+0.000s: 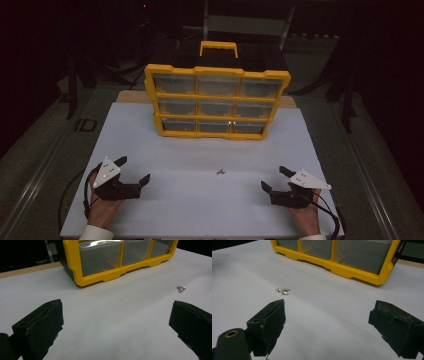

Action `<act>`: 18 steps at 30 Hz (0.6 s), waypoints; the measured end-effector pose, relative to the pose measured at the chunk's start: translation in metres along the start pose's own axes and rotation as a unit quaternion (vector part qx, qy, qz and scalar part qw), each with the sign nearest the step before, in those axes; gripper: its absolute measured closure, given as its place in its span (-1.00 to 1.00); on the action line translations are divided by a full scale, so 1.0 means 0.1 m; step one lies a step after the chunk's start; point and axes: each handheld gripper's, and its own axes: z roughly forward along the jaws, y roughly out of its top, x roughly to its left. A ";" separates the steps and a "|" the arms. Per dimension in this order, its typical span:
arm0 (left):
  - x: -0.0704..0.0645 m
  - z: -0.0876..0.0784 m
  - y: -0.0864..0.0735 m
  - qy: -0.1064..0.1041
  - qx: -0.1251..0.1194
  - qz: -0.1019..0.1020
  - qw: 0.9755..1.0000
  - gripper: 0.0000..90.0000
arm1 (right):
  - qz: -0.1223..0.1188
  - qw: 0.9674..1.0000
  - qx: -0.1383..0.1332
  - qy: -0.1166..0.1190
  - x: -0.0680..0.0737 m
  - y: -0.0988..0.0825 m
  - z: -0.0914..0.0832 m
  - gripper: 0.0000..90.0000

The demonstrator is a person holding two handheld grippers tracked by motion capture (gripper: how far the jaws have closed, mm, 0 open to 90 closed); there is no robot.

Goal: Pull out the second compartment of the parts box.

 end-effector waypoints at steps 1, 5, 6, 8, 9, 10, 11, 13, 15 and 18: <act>0.00 0.00 0.00 0.000 0.000 0.000 1.000 -1.00 | -0.001 1.000 0.001 0.000 0.00 0.00 0.00 -0.74; 0.00 0.00 0.00 0.002 0.001 0.002 1.000 -1.00 | 0.000 1.000 -0.001 -0.001 0.00 0.01 0.00 -0.74; 0.00 0.00 0.00 0.001 0.000 0.001 1.000 -1.00 | 0.000 1.000 -0.001 -0.001 0.00 0.01 0.00 -0.74; 0.00 0.00 0.00 0.002 0.000 0.001 1.000 -1.00 | 0.000 1.000 -0.002 -0.002 0.01 0.01 0.00 -0.74; 0.00 0.00 0.00 0.001 0.000 0.002 1.000 -1.00 | 0.001 1.000 -0.003 -0.002 0.01 0.01 0.00 -0.74; 0.00 0.00 0.00 0.001 0.000 0.001 1.000 -1.00 | 0.001 1.000 -0.002 -0.002 0.01 0.01 0.00 -0.74; 0.00 0.00 0.00 0.001 0.000 0.002 1.000 -1.00 | 0.001 1.000 -0.002 -0.002 0.01 0.01 0.00 -0.74; -0.01 0.00 0.00 0.002 -0.001 0.002 1.000 -1.00 | 0.001 1.000 -0.001 -0.003 0.01 0.02 0.00 -0.74; -0.01 0.00 0.00 0.003 -0.001 0.003 1.000 -1.00 | -0.001 1.000 -0.002 -0.008 0.01 0.02 -0.01 -0.74; -0.01 0.00 0.00 0.003 -0.003 0.002 1.000 -1.00 | 0.006 1.000 -0.003 -0.009 0.02 0.03 -0.01 -0.74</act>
